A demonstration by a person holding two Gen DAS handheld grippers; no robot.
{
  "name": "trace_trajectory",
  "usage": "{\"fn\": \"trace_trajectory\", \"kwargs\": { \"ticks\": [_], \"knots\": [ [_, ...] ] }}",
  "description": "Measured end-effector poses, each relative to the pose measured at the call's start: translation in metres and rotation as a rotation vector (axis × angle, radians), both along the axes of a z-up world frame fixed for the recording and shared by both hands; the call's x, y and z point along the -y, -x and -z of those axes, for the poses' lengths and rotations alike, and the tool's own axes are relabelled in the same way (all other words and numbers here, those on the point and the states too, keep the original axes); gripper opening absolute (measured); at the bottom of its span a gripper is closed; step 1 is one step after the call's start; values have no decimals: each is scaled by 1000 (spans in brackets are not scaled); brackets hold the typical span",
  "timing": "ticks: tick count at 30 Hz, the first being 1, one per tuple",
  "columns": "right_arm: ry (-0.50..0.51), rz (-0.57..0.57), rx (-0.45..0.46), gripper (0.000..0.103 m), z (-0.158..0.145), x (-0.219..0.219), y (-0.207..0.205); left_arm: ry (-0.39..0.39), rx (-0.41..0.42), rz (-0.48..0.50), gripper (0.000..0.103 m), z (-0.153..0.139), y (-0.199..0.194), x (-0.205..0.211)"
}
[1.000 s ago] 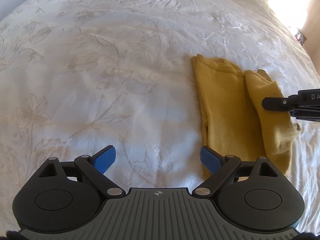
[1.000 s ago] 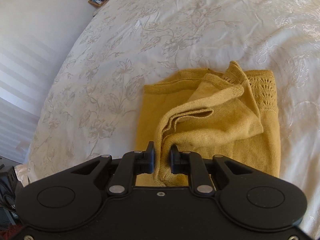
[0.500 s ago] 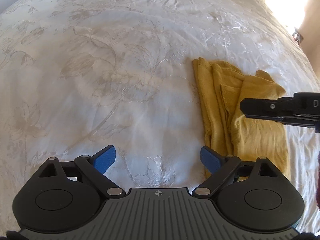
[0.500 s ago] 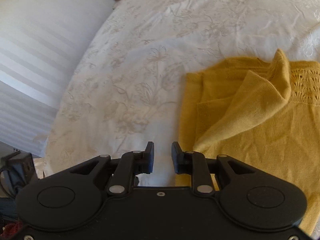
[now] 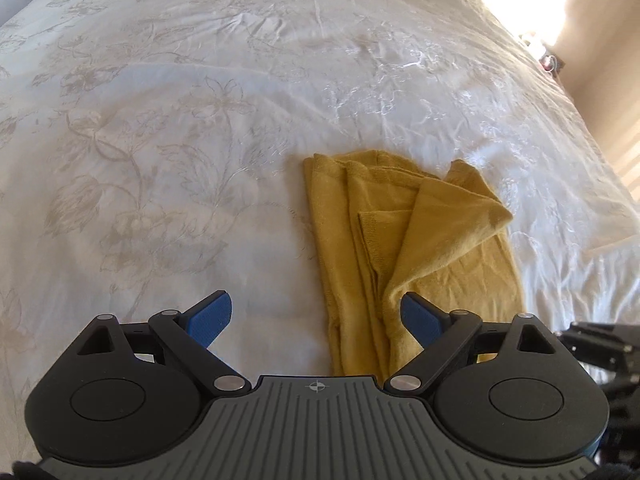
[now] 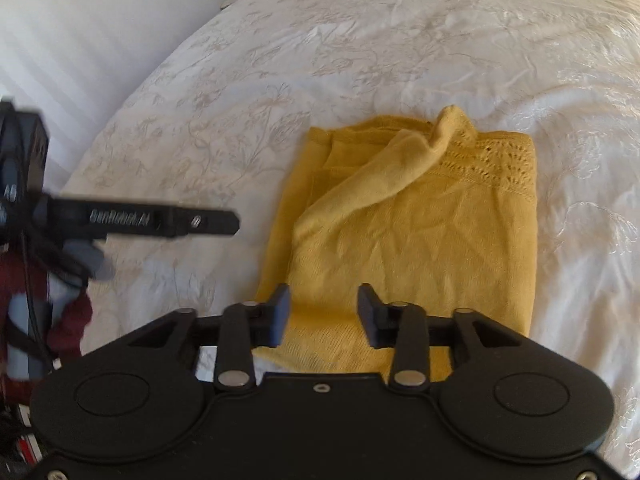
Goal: Fold small clothes
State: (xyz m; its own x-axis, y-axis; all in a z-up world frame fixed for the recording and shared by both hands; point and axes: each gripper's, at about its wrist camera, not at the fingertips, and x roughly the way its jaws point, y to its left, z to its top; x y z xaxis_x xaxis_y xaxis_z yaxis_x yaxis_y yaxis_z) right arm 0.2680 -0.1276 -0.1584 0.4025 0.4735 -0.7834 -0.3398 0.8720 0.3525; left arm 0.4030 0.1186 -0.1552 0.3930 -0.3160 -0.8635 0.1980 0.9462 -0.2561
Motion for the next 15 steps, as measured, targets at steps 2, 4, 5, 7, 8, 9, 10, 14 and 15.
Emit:
{"fn": "trace_trajectory", "kwargs": {
  "ticks": [2, 4, 5, 7, 8, 9, 10, 14, 15],
  "knots": [
    [33, -60, 23, 60, 3, -14, 9, 25, -10, 12, 92, -1, -4, 3],
    [33, -75, 19, 60, 7, -23, 11, 20, -2, 54, 92, -5, -7, 12],
    [22, -72, 11, 60, 10, -25, 12, 6, 10, 88, 92, -7, -9, 19],
    [16, -71, 15, 60, 11, -27, 13, -11, 27, 159, 92, -9, -10, 34],
    [25, -73, 20, 60, 11, -29, 14, -11, 30, 186, 92, -9, -11, 41],
    [28, -78, 23, 60, 10, -29, 15, -7, 30, 211, 92, -8, -12, 49],
    [30, -82, 25, 60, 11, -29, 15, -3, 28, 235, 92, -5, -14, 56],
    [47, -84, 31, 60, 13, -28, 15, -47, 44, 322, 92, 9, -24, 85],
    [52, -83, 32, 60, 13, -27, 16, -64, 55, 323, 92, 13, -29, 89]
  ]
}}
